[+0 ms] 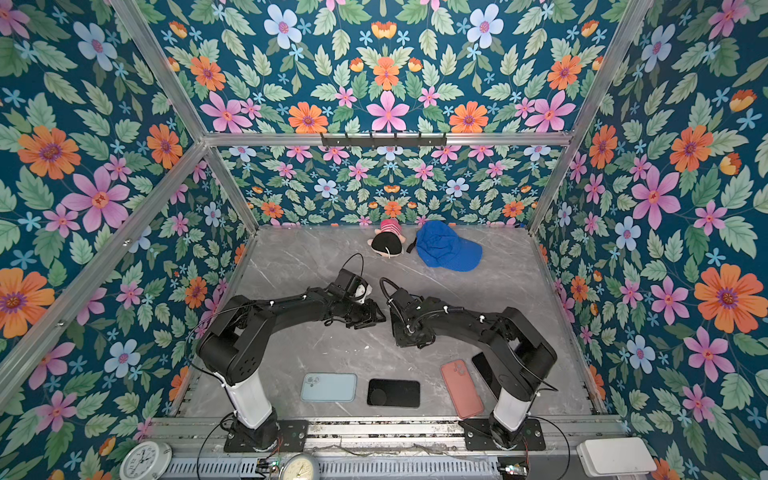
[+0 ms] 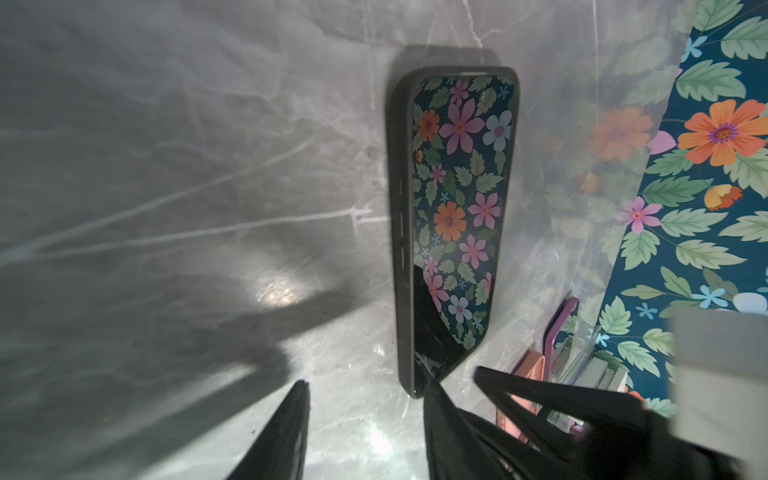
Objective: Put the phone into the phone case
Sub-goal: 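Open both grippers and draw both arms back from the cased phone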
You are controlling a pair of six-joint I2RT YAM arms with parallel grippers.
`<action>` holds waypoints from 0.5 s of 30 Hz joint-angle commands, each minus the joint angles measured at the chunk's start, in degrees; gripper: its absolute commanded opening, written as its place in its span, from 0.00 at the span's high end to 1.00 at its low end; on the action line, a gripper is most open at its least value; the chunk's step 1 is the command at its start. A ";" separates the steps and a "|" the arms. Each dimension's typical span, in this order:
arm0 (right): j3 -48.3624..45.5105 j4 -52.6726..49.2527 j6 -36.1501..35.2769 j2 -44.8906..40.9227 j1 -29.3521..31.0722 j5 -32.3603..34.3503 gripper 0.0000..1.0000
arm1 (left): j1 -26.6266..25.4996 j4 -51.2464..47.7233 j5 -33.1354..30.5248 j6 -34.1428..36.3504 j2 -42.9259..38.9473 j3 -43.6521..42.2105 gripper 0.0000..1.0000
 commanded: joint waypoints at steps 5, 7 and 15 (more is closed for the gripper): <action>1.57 2.40 2.03 4.08 0.42 2.65 0.72 | 0.06 0.54 0.02 0.38 -0.32 -0.29 0.53; 2.21 1.77 1.96 4.71 0.40 3.48 0.73 | 0.05 0.58 0.05 0.42 -0.08 -0.16 0.53; 5.38 0.38 0.57 6.29 0.23 5.29 0.76 | 0.15 0.60 0.49 0.46 0.65 0.23 0.55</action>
